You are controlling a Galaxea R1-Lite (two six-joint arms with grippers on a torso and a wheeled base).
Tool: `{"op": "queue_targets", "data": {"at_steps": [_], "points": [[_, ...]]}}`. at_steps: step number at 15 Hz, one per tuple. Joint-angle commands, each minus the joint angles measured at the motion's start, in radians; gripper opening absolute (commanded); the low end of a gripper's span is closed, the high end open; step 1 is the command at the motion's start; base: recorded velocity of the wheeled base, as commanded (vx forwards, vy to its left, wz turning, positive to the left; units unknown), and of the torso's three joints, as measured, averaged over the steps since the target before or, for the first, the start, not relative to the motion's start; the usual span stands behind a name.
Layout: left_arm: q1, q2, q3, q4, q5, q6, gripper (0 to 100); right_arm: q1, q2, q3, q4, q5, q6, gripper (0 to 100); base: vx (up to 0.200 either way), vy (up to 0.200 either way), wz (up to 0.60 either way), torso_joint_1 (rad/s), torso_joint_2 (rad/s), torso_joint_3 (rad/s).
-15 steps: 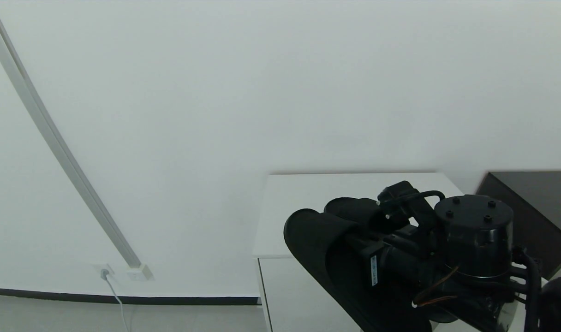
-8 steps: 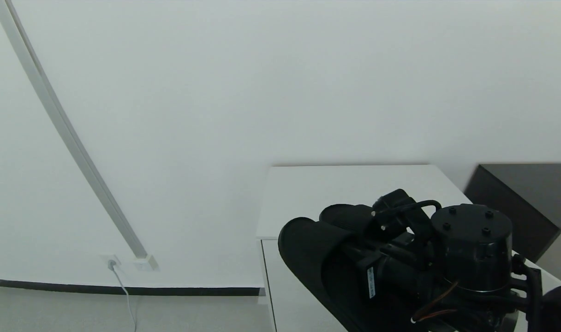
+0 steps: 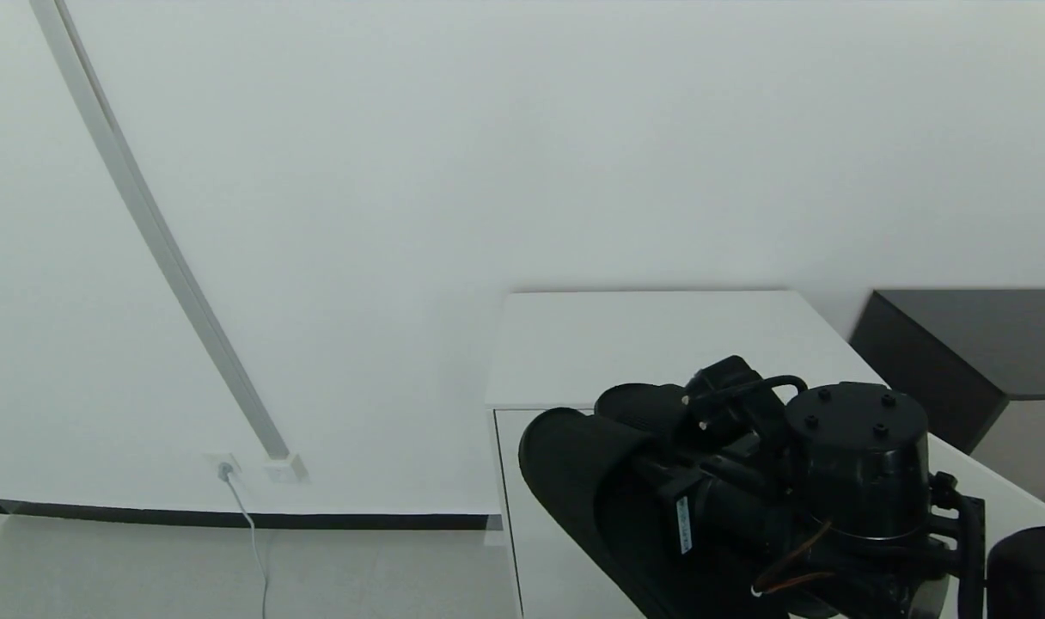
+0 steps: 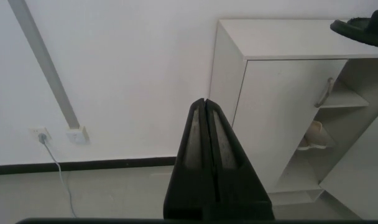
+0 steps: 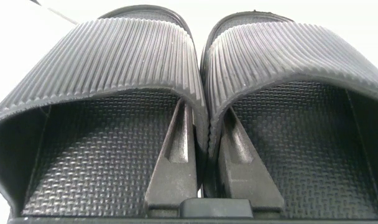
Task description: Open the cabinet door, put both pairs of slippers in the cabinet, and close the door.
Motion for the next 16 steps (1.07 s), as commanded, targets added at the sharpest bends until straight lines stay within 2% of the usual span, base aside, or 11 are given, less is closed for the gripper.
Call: {"op": "queue_targets", "data": {"at_steps": [1, 11, 16], "points": [[0.000, 0.001, 0.000, 0.000, 0.000, 0.000, 0, 0.003, 0.012, -0.001, 0.000, 0.000, 0.000, 0, 0.000, 0.000, 0.00, 0.000, 0.00, 0.000], [0.000, 0.001, 0.000, 0.000, 0.000, 0.000, 0, 0.003, 0.021, -0.002, -0.003, -0.019, 0.001, 0, 0.000, 0.000, 0.00, 0.000, 0.00, 0.000], [0.000, 0.001, 0.000, 0.000, 0.000, -0.001, 0, 0.003, 0.021, 0.001, -0.020, -0.019, 0.001, 0, 0.000, -0.200, 0.00, 0.003, 0.00, 0.002]]}}
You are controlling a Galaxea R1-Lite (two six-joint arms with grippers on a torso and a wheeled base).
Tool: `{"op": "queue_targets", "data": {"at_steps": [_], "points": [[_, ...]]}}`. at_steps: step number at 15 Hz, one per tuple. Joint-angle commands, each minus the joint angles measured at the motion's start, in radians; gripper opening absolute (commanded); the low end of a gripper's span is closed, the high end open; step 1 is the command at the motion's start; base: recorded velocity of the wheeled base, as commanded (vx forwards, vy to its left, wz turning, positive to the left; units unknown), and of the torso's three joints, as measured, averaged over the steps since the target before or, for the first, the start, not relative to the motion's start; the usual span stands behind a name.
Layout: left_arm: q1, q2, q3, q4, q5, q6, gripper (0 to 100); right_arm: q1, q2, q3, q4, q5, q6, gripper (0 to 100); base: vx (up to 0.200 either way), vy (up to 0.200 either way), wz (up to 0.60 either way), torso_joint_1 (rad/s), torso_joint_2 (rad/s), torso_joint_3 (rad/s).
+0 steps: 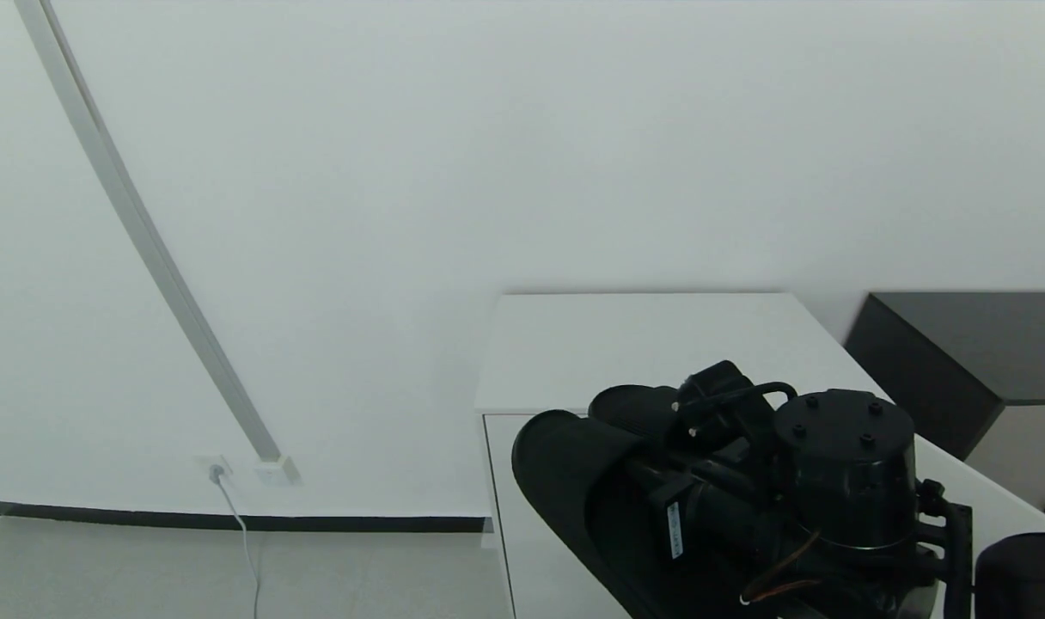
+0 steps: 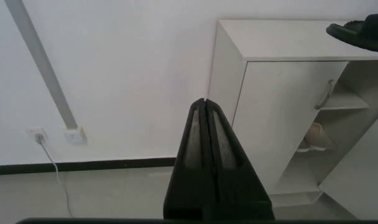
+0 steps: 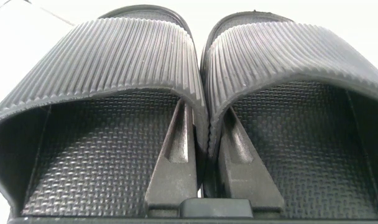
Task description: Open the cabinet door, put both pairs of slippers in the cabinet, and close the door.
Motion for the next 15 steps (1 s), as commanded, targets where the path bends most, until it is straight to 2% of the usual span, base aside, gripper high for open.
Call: {"op": "queue_targets", "data": {"at_steps": [1, 15], "points": [[0.000, 0.001, 0.000, 0.000, -0.001, -0.001, 0, -0.002, 0.003, 0.001, 0.000, 0.000, 0.000, 0, 0.000, -0.200, 0.00, 0.002, 0.00, 0.002], [0.000, 0.001, 0.000, 0.000, -0.002, -0.001, 0, -0.011, -0.002, 0.012, -0.003, -0.038, 0.006, 0, 0.000, -0.200, 0.00, 0.002, 0.00, 0.003]]}}
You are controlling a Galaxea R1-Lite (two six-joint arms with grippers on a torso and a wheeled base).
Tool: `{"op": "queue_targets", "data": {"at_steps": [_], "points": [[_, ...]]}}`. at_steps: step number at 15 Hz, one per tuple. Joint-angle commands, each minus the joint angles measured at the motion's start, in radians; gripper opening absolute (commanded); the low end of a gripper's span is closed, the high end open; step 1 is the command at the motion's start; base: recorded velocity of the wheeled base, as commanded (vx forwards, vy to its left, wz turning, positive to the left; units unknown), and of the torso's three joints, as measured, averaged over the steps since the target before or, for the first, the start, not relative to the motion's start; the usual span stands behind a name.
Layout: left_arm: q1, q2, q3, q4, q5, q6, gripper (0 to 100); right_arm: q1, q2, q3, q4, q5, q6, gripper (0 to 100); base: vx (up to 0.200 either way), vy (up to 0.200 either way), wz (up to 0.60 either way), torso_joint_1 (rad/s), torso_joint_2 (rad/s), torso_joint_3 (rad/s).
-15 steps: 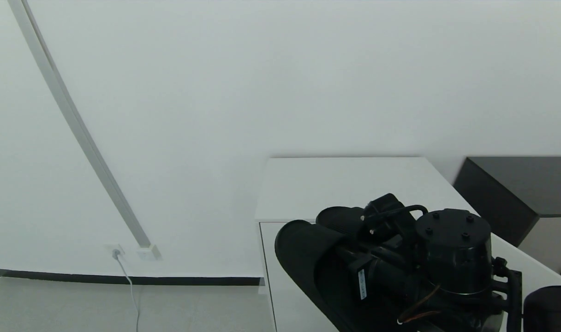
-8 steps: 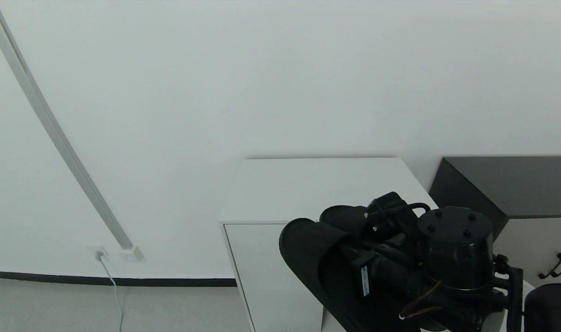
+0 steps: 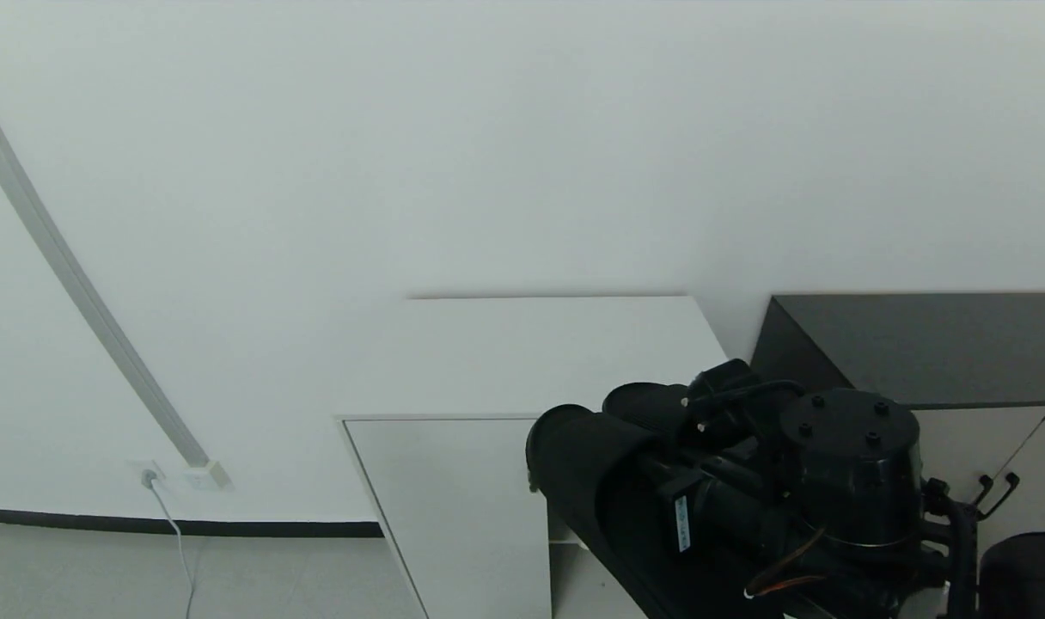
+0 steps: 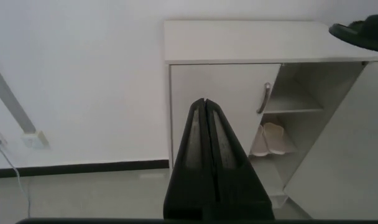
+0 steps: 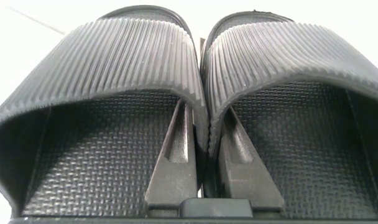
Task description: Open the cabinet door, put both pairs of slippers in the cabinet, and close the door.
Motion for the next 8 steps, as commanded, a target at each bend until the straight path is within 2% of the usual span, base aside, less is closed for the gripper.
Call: {"op": "queue_targets", "data": {"at_steps": [1, 8], "points": [[0.000, 0.001, -0.001, 0.000, -0.001, 0.000, 0, -0.020, 0.002, 0.002, -0.009, 0.000, 0.000, 0, 0.000, 0.000, 0.00, 0.000, 0.00, 0.000], [0.000, 0.001, -0.001, 0.000, -0.001, 0.000, 0, -0.027, 0.002, 0.021, -0.029, 0.000, -0.009, 0, 0.000, 0.000, 0.00, 0.000, 0.00, 0.000]]}}
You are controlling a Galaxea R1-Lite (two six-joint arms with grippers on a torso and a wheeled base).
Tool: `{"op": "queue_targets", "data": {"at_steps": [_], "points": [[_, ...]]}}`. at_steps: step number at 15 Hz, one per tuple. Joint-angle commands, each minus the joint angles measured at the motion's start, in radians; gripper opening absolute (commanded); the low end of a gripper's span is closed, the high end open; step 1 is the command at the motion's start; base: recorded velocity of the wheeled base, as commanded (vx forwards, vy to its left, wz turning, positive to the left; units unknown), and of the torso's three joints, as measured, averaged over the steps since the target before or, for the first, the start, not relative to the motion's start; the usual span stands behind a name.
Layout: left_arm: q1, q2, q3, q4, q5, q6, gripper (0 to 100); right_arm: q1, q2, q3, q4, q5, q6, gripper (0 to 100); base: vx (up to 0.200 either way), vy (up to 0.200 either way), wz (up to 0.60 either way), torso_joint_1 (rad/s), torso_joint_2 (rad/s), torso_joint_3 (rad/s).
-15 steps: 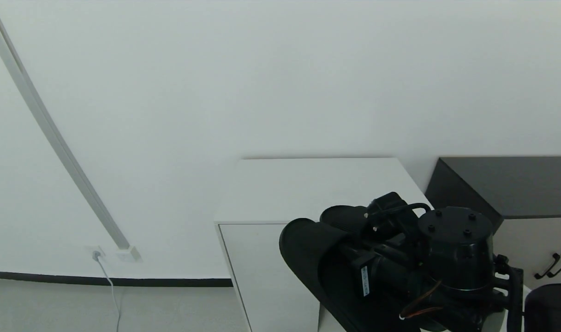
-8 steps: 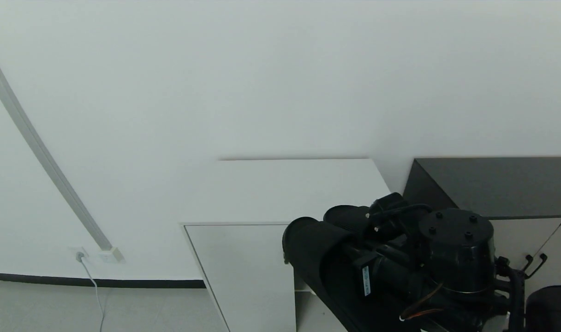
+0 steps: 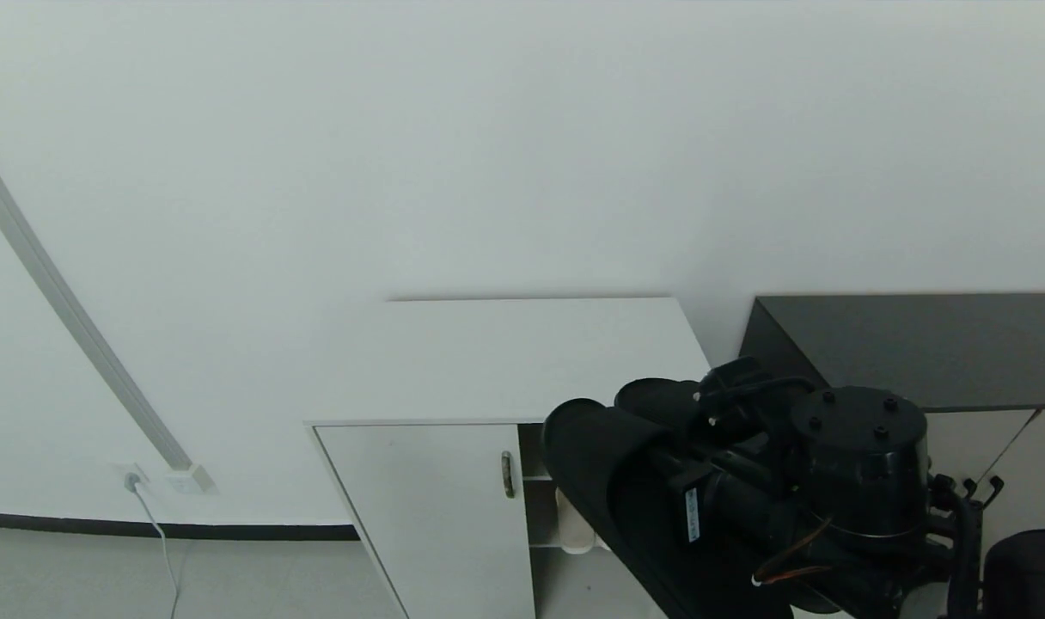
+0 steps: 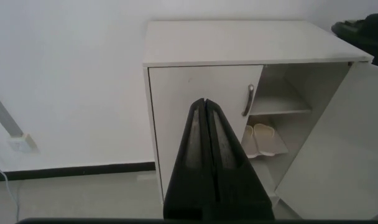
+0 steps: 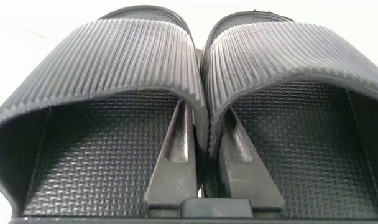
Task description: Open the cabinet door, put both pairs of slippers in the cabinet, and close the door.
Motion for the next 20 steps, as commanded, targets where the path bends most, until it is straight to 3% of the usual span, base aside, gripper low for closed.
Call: {"op": "queue_targets", "data": {"at_steps": [1, 9, 20], "points": [[0.000, 0.001, -0.001, 0.000, 0.000, 0.000, 0, 0.000, 0.002, 0.001, 0.000, -0.002, -0.001, 0, 0.000, 0.000, 0.00, 0.000, 0.00, 0.000], [0.000, 0.001, 0.000, 0.000, 0.000, 0.000, 0, 0.012, 0.001, 0.011, 0.000, -0.003, -0.013, 0, 0.000, 0.000, 0.00, -0.008, 0.02, 0.010], [0.000, 0.001, 0.000, 0.000, 0.000, -0.002, 0, 0.021, 0.002, 0.025, 0.000, -0.003, -0.013, 0, 0.000, 0.000, 0.00, -0.156, 0.36, 0.193]]}}
